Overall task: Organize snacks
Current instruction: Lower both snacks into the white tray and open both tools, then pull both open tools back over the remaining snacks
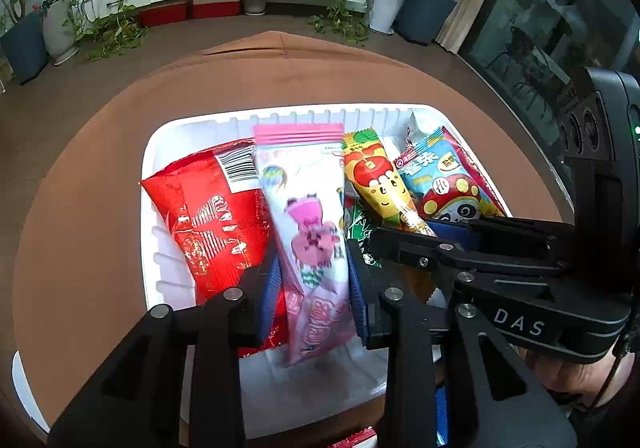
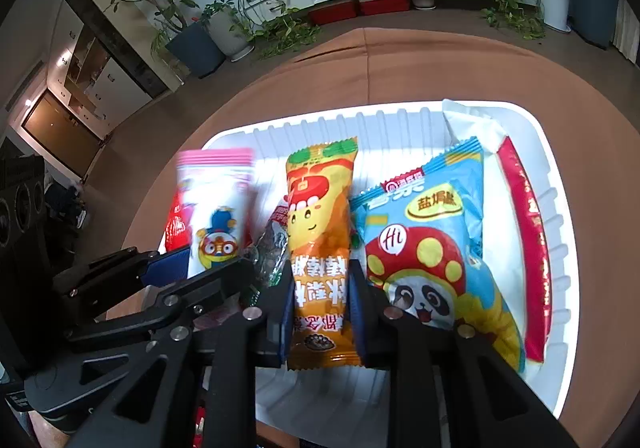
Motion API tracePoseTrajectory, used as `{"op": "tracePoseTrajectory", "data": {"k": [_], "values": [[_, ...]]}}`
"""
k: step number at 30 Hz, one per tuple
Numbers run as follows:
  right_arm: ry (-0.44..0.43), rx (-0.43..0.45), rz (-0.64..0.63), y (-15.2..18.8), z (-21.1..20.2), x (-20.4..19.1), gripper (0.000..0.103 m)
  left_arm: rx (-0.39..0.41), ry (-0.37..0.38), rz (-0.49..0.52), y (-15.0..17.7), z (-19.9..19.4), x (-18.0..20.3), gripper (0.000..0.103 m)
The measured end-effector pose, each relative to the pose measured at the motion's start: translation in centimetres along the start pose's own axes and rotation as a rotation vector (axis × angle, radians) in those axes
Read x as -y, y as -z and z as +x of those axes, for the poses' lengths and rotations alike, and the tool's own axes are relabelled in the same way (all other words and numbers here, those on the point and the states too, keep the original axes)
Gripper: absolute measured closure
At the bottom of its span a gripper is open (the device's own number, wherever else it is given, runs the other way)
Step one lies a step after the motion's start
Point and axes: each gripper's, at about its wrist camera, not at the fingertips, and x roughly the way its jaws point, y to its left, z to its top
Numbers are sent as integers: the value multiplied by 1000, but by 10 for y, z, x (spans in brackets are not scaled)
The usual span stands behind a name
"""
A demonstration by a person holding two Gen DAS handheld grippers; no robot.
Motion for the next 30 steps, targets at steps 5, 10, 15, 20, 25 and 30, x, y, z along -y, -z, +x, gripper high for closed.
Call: {"op": "tracePoseTrajectory", "data": {"k": [5, 10, 15, 20, 25, 30], "values": [[-7, 15, 26, 0, -7, 6, 71, 23, 8, -10, 1, -7, -1, 54], [-18, 24, 46, 1, -15, 6, 65, 43, 15, -15, 2, -16, 1, 46], [-12, 51, 58, 1, -25, 7, 43, 75, -6, -26, 4, -30, -2, 17], [-11, 78, 40, 3, -34, -4, 29, 105, -2, -36, 9, -51, -5, 12], [-32, 100, 28, 5, -49, -16, 28, 128, -5, -23, 16, -78, -1, 10], [-64, 156, 26, 7, -77, -25, 21, 175, 7, 0, 30, -115, 12, 4]]}}
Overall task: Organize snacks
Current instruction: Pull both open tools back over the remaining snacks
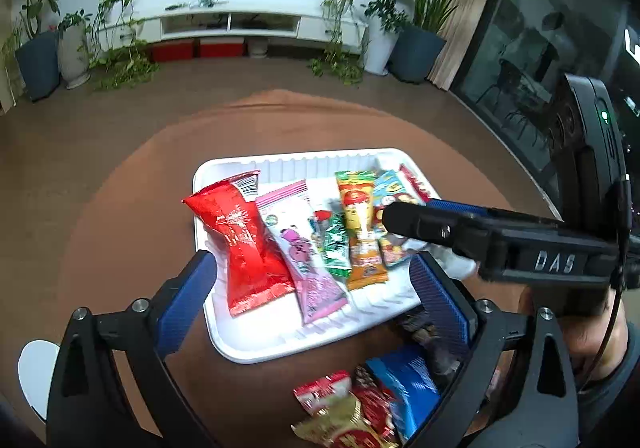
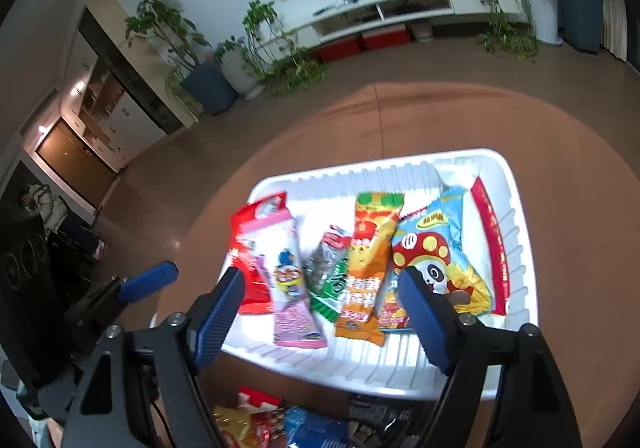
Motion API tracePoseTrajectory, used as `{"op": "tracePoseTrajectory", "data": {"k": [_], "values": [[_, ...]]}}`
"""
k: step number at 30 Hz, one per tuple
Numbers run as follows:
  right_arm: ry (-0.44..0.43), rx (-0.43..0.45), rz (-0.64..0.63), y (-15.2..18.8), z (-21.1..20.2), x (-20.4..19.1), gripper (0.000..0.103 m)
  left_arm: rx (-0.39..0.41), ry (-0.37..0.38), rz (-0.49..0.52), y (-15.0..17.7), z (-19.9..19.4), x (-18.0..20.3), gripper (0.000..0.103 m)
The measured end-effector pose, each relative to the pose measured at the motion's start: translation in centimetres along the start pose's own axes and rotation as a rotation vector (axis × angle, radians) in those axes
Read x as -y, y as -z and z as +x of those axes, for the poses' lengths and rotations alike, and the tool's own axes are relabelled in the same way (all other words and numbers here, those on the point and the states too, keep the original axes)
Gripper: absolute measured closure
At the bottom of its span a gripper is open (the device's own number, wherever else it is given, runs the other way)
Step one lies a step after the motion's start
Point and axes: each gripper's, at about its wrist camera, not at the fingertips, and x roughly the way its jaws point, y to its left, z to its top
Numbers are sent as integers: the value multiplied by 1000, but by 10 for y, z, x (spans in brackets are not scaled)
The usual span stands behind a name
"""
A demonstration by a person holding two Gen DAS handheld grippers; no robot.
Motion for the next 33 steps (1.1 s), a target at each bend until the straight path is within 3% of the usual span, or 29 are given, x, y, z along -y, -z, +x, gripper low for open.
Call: {"op": "tracePoseTrajectory", "data": {"k": [12, 21, 24, 29, 33], "values": [[-72, 125, -16, 14, -78, -25, 11, 104, -34, 78, 25, -80, 41, 0], [-130, 197, -1, 46, -133, -24, 7, 166, -105, 140, 71, -126, 66, 0], [-139, 229, 8, 59, -151, -20, 6, 154, -100, 98, 89, -133, 65, 0], [-134, 251, 25, 78, -167, -10, 4, 113, -73, -90, 116, -141, 43, 0], [-118, 245, 34, 94, -170, -5, 4, 99, -74, -138, 130, -140, 32, 0]]}}
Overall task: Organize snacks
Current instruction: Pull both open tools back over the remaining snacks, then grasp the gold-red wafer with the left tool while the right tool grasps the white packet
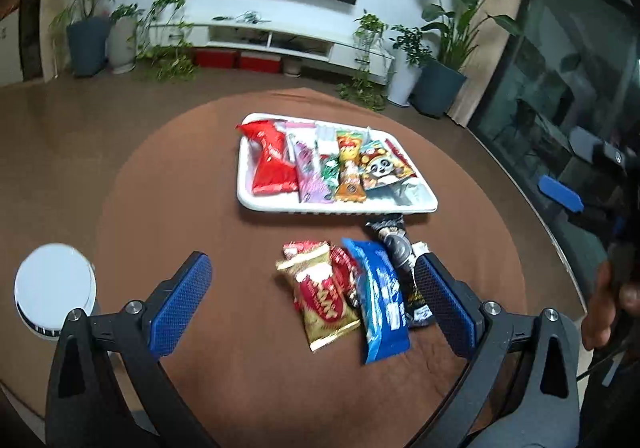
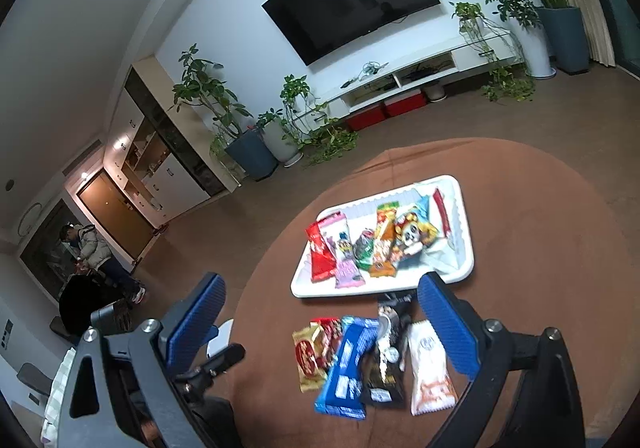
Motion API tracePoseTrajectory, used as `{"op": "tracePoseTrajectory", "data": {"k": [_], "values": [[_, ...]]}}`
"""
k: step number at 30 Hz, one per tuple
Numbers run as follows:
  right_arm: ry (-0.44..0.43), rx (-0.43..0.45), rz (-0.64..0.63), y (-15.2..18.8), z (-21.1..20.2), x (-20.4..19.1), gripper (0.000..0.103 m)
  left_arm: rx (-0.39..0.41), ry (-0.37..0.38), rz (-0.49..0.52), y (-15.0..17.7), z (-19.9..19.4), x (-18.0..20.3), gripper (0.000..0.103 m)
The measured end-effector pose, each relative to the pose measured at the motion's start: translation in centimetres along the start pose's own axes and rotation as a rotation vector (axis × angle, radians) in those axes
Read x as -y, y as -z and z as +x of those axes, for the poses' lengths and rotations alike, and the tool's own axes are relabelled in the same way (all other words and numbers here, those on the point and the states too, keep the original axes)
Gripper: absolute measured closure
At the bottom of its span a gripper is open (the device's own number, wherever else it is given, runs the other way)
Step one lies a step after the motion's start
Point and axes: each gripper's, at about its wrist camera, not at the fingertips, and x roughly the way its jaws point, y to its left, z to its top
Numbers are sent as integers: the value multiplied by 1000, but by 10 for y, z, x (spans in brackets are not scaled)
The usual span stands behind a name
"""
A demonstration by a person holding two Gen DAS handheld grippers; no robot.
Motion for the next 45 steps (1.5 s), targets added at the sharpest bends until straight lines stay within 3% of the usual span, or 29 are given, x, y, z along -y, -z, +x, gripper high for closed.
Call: {"op": "tracePoseTrajectory", "data": {"k": [12, 24, 32, 41, 45], "values": [[51, -39, 86, 45, -11, 36, 4, -91, -26, -52, 40, 6, -22, 0], [78, -79, 38, 65, 0, 35, 4, -179, -49, 15, 22, 69, 6, 3], [101, -95, 17, 71, 6, 40, 6, -234, -53, -8, 18, 108, 0, 26], [111, -121, 8, 76, 14, 41, 6, -248, -65, -24, 13, 126, -10, 27], [116, -125, 8, 76, 14, 41, 7, -251, -63, -16, 14, 129, -10, 48]]}}
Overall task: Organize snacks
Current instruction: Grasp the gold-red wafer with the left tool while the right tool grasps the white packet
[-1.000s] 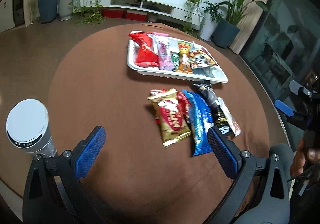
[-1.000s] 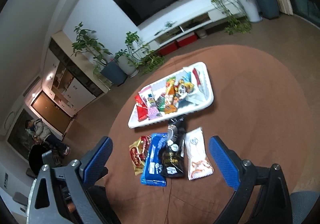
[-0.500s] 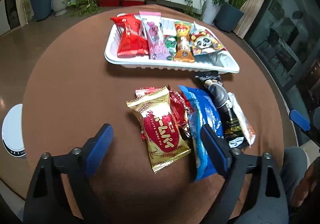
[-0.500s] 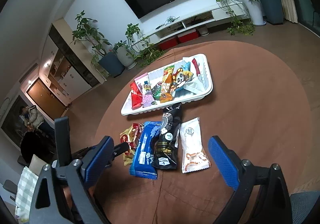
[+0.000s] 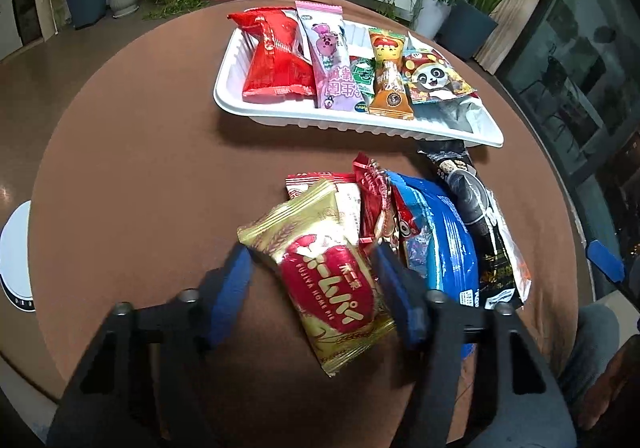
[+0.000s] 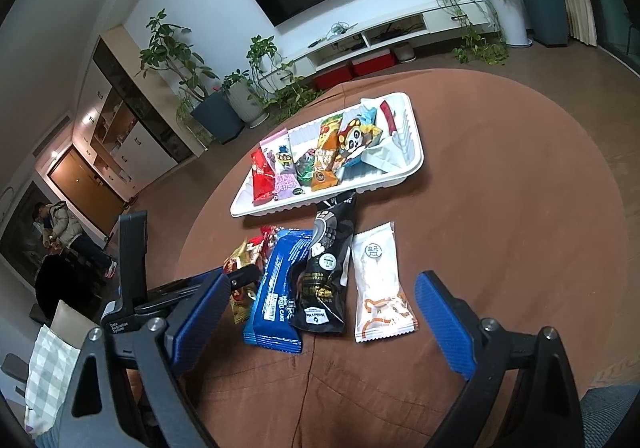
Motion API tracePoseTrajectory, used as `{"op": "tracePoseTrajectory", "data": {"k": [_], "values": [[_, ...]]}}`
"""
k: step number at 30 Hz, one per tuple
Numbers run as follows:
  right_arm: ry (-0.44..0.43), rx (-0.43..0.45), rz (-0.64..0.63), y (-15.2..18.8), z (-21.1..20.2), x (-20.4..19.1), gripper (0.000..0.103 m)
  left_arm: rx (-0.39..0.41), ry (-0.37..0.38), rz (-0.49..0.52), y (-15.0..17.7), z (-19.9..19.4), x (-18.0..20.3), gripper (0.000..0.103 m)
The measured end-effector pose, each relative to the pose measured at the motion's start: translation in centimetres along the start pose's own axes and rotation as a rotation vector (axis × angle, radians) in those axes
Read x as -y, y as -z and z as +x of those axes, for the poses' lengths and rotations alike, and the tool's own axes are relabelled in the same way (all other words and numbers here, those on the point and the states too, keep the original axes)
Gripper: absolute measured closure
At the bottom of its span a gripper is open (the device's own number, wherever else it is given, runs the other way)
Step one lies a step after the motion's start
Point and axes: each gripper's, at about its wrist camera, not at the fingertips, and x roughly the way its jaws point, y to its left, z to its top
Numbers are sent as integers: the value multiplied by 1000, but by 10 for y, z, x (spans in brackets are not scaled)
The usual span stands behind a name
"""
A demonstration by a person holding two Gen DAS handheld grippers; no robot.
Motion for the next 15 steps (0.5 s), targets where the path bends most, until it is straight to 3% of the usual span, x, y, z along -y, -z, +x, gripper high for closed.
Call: {"op": "tracePoseTrajectory", "data": {"k": [2, 9, 11, 15], "values": [[3, 2, 2, 0, 0, 0, 7, -1, 11, 1, 1, -1, -1, 53], [12, -16, -10, 2, 6, -1, 7, -1, -7, 35, 4, 0, 6, 53], [20, -14, -16, 2, 6, -2, 7, -1, 2, 43, 5, 0, 7, 64], [34, -28, -17, 3, 8, -1, 7, -5, 16, 50, 6, -2, 4, 68]]}}
